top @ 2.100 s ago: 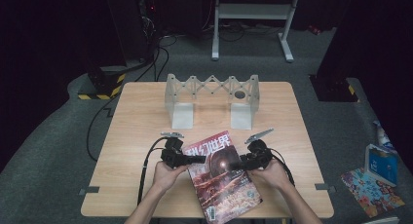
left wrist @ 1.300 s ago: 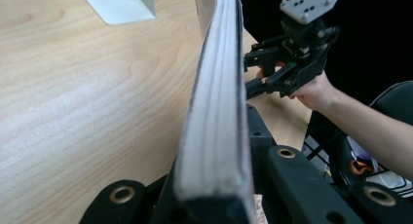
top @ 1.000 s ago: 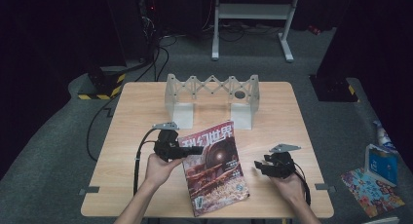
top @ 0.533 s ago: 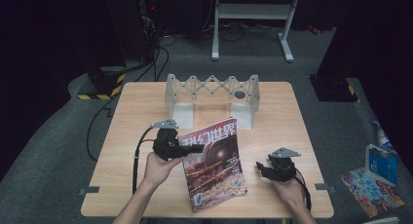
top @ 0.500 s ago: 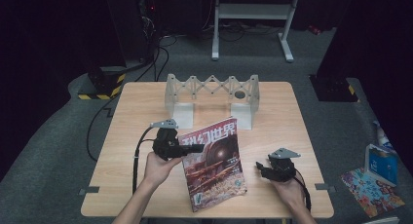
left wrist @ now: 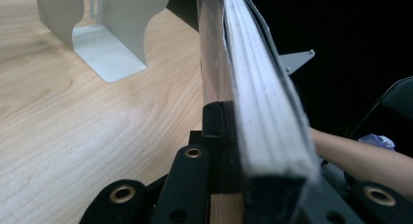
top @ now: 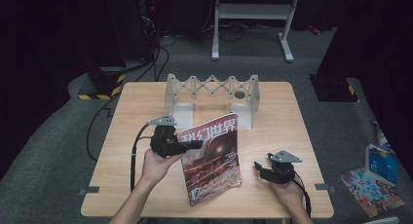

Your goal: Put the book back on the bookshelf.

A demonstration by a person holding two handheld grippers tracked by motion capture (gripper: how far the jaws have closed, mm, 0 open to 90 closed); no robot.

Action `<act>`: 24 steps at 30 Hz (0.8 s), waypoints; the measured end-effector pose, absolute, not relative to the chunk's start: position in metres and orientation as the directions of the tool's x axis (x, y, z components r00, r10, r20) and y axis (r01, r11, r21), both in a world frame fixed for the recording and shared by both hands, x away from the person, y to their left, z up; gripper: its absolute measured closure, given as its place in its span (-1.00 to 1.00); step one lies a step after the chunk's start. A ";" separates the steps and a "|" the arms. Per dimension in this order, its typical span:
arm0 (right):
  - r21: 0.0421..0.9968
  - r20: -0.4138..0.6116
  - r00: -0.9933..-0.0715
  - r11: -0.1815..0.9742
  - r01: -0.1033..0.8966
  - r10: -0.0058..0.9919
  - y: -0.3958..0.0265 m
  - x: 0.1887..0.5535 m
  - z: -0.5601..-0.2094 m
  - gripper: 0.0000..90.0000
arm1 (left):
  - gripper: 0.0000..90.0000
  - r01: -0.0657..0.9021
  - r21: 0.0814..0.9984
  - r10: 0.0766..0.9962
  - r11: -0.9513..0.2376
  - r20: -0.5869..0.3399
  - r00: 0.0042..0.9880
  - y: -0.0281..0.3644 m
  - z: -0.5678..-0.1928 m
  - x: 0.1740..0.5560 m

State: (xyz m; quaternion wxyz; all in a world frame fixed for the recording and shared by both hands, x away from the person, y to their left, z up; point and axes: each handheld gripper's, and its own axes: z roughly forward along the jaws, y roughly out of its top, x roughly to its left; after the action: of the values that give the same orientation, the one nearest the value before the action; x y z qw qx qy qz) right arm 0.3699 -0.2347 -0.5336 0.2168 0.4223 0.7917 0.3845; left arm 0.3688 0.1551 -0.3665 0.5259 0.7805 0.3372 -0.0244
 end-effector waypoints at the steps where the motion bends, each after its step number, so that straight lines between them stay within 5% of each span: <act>1: 0.793 -0.021 -0.550 0.349 0.500 0.835 -0.235 0.370 -0.534 -0.29 | 0.87 0.550 0.806 0.502 -0.219 -0.390 0.772 0.155 -0.366 0.369; 24: 0.794 -0.015 -0.542 0.339 0.504 0.840 -0.234 0.369 -0.534 -0.29 | 0.87 0.508 0.819 0.585 -0.266 -0.282 0.761 0.155 -0.335 0.372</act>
State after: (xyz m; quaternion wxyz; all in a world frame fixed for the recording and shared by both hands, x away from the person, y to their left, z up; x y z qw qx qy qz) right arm 0.3688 -0.2342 -0.5342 0.2178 0.4258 0.7888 0.3860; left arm 0.3722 0.1553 -0.3346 0.4988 0.7947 0.3437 0.0383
